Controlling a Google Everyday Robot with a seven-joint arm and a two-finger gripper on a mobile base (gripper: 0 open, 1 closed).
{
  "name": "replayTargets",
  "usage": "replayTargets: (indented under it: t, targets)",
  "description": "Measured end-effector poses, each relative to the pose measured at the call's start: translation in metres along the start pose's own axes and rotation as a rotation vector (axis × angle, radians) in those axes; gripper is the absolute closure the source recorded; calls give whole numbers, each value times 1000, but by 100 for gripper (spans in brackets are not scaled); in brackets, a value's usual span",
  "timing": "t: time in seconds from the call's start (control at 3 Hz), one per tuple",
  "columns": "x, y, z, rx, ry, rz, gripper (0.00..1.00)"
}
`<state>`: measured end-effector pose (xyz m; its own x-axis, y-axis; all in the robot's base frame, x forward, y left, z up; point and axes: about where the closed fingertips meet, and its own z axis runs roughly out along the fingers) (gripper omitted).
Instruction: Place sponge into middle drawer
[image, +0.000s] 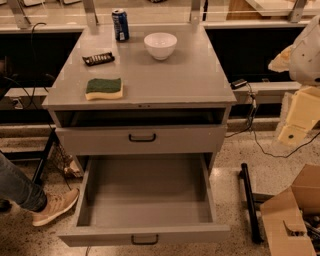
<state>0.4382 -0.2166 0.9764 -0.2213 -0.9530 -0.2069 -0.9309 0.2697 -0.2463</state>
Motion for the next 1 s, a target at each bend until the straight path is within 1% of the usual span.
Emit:
replayTargets:
  t: [0.33, 0.67, 1.0]
  targets:
    - [0, 0, 0, 0, 0, 0, 0]
    - [-21, -18, 15, 17, -58, -17, 0]
    - [-87, -68, 49, 43, -195, -101, 0]
